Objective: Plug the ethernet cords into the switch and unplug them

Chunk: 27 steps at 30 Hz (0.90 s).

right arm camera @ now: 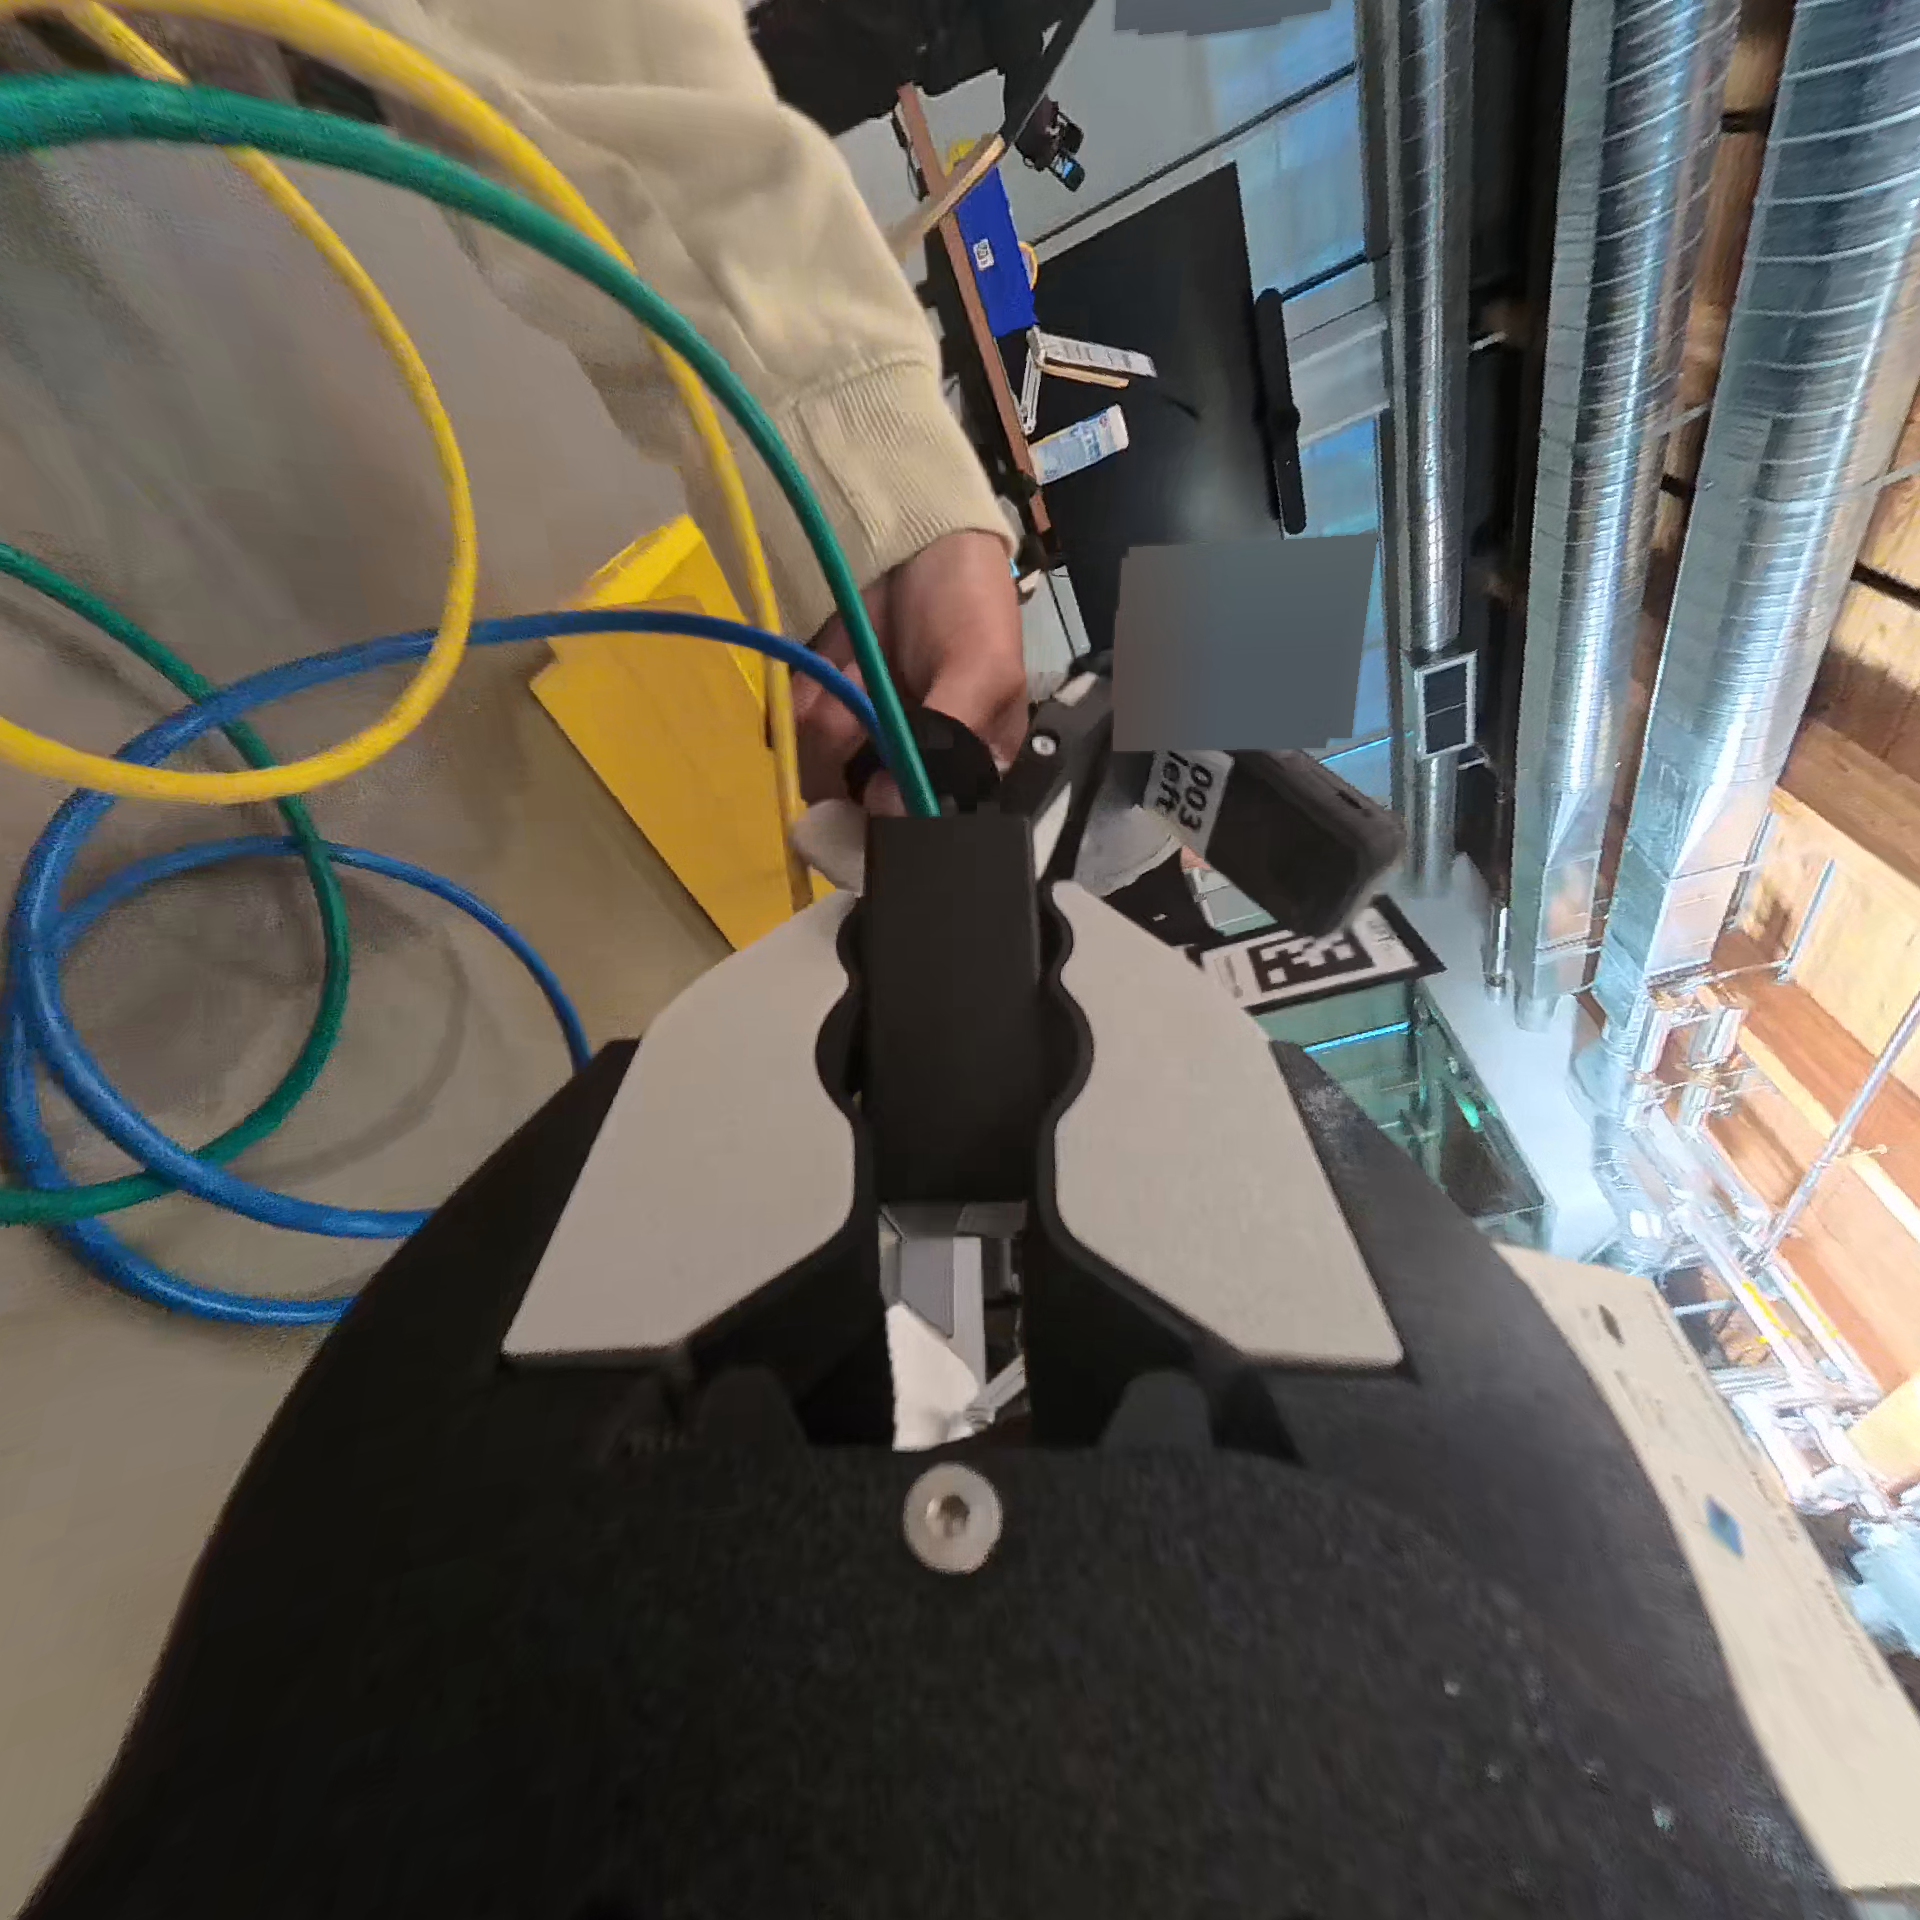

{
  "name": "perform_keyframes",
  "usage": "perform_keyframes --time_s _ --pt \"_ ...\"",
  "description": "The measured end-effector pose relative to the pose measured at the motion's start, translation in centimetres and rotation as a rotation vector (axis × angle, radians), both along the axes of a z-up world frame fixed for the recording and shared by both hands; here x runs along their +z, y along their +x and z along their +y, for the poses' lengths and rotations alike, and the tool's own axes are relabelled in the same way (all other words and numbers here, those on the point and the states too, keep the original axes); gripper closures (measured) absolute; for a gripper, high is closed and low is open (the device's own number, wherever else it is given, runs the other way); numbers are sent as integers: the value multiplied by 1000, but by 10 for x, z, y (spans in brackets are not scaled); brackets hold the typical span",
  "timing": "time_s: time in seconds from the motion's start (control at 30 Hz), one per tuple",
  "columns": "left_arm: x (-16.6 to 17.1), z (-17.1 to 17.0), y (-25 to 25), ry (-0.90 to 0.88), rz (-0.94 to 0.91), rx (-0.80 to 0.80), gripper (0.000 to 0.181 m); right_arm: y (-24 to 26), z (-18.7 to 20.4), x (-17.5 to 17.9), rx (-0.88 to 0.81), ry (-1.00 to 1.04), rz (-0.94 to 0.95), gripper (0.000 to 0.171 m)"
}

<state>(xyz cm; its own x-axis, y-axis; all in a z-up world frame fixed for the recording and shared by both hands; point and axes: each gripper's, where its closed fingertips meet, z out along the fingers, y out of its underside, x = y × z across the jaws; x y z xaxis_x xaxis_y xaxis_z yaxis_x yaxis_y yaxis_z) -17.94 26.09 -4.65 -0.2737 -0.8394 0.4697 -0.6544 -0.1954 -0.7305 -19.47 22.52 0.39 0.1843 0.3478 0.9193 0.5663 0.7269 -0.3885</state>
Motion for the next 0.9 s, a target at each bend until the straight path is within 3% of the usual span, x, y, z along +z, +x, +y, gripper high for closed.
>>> perform_keyframes --time_s 0.07,0.2,0.3,0.6,0.77,0.9 --pt "4 2 -4 -47 -31 27 176 8 5 0 -13 -63 20 141" --pt "-3 3 -12 44 -15 68 177 22 22 -14 -96 -175 -13 141" --pt "6 -10 -13 18 -72 55 177 33 34 -23 -181 -173 -69 138" --pt "-17 -8 -6 189 14 131 177 42 53 -56 -315 -211 -213 139" --pt "-20 -1 -6 206 32 183 177 48 63 -54 -367 -165 -216 141" --pt "-34 19 -31 325 134 259 176 55 67 -58 -403 -141 -239 141"
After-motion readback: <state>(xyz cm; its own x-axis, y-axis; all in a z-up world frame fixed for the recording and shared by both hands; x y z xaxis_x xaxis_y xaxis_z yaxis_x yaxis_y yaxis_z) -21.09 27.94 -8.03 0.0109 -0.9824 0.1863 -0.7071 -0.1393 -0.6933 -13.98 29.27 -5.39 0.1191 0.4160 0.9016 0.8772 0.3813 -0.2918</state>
